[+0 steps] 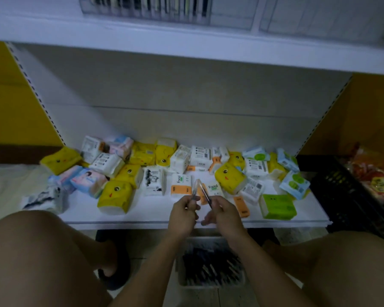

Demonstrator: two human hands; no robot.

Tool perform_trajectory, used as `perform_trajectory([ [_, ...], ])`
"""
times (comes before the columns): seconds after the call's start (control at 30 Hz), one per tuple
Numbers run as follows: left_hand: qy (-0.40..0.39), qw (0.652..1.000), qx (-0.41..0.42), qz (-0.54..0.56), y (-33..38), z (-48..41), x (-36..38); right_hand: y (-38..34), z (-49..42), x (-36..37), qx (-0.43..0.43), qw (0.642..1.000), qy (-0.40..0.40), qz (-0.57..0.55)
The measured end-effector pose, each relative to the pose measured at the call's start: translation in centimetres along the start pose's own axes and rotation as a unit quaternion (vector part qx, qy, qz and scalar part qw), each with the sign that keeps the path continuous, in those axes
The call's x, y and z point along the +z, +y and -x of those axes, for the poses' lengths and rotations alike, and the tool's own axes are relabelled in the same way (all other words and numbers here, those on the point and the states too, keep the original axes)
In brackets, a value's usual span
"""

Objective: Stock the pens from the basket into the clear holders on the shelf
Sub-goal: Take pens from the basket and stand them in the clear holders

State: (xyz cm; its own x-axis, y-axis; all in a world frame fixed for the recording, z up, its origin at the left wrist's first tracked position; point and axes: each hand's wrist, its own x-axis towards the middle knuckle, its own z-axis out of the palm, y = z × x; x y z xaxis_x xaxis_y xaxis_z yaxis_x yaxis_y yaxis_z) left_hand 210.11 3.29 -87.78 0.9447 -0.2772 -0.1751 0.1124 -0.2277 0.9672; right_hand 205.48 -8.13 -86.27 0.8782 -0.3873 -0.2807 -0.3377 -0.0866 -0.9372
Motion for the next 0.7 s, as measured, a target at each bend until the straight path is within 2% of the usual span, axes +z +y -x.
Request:
perform_trajectory([
  [0.07, 0.010, 0.999, 0.038, -0.014, 1.5, -0.2, -0.9, -1.5, 0.0, 0.7, -0.012, 1.000, -0.012, -0.024],
  [0.13, 0.025, 0.997, 0.074, -0.019, 3.4, -0.4, -1.9, -3.2, -0.1, 1.1, -0.041, 0.999, -0.010, -0.003],
  [0.37, 0.065, 0.980, 0.189, 0.005, 10.5, -0.6, -4.4, -9.9, 1.0, 0.8, -0.168, 0.984, 0.037, -0.040],
  [0.57, 0.063, 0.965, 0.253, -0.019, 16.5, 0.4, -5.8, -15.9, 2.8, -0.5, -0.261, 0.961, 0.050, -0.080],
  [0.7, 0.013, 0.957, 0.288, 0.018, 20.9, 2.4, -6.5, -19.6, 4.6, -1.2, -0.327, 0.940, 0.069, -0.070],
])
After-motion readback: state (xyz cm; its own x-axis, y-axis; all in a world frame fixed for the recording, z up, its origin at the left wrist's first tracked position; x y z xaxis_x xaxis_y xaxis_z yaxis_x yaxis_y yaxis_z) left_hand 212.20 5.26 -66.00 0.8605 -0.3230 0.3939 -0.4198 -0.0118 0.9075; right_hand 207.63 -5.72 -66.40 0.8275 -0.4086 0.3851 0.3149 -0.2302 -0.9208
